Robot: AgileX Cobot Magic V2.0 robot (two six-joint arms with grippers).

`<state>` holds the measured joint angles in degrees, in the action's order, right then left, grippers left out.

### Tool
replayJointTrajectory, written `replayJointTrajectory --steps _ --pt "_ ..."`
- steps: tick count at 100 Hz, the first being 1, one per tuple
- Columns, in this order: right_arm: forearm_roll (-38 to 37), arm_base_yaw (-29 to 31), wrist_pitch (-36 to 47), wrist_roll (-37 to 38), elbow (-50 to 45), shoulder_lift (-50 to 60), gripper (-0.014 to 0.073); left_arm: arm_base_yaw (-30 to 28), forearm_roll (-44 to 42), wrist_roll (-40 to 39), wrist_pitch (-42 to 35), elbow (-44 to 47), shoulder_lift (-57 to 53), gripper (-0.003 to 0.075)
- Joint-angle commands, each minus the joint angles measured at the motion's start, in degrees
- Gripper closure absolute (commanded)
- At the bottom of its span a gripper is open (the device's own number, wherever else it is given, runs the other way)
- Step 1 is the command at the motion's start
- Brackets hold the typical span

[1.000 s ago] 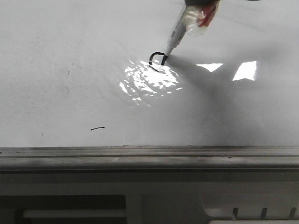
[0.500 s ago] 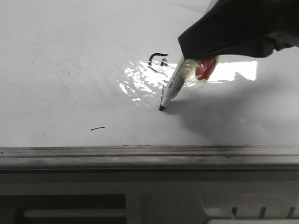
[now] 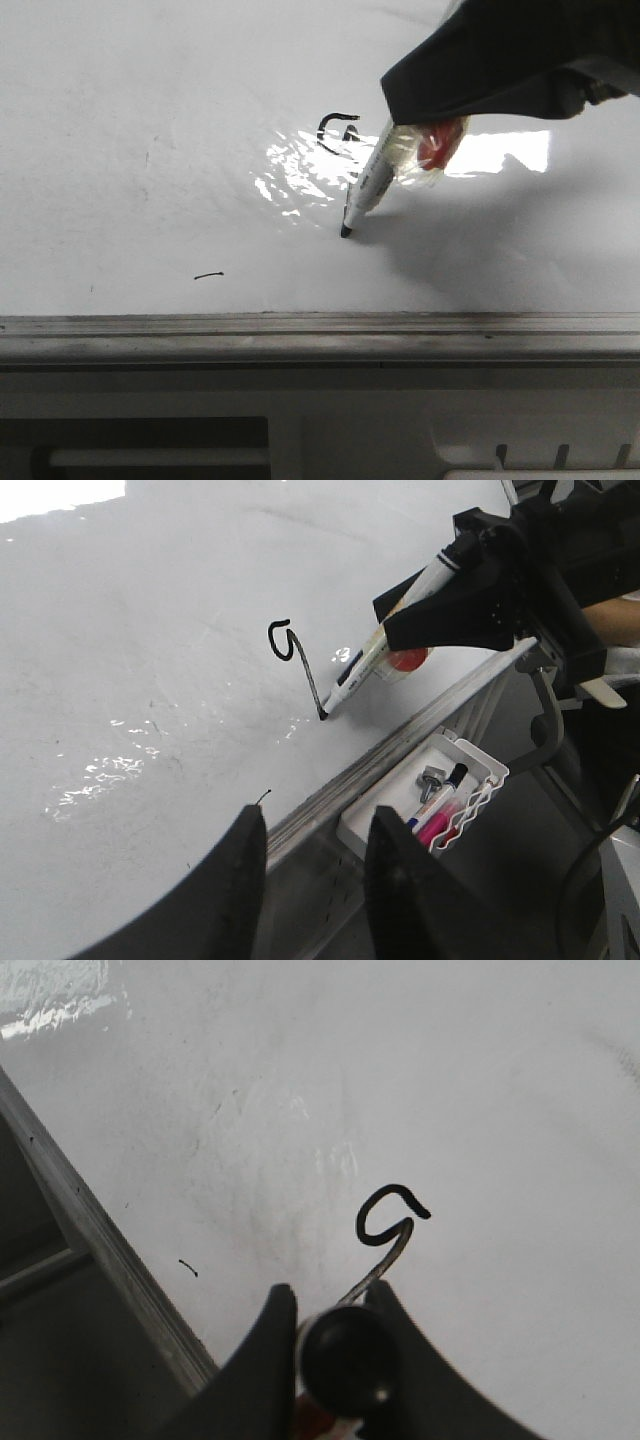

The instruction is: Write number 9 on whiteboard

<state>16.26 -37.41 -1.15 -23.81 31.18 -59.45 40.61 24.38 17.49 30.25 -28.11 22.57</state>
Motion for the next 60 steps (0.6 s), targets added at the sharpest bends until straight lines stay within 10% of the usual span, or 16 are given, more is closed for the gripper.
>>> replayJointTrajectory --steps 1,60 --pt "-1.6 1.2 -6.3 -2.1 -0.8 -2.4 0.0643 0.0 0.9 -0.4 -5.8 -1.5 0.3 0.0511" --pt "-1.7 -6.4 -15.7 -2.1 15.1 6.4 0.0647 0.1 0.8 -0.4 -8.2 -1.4 3.2 0.0475"
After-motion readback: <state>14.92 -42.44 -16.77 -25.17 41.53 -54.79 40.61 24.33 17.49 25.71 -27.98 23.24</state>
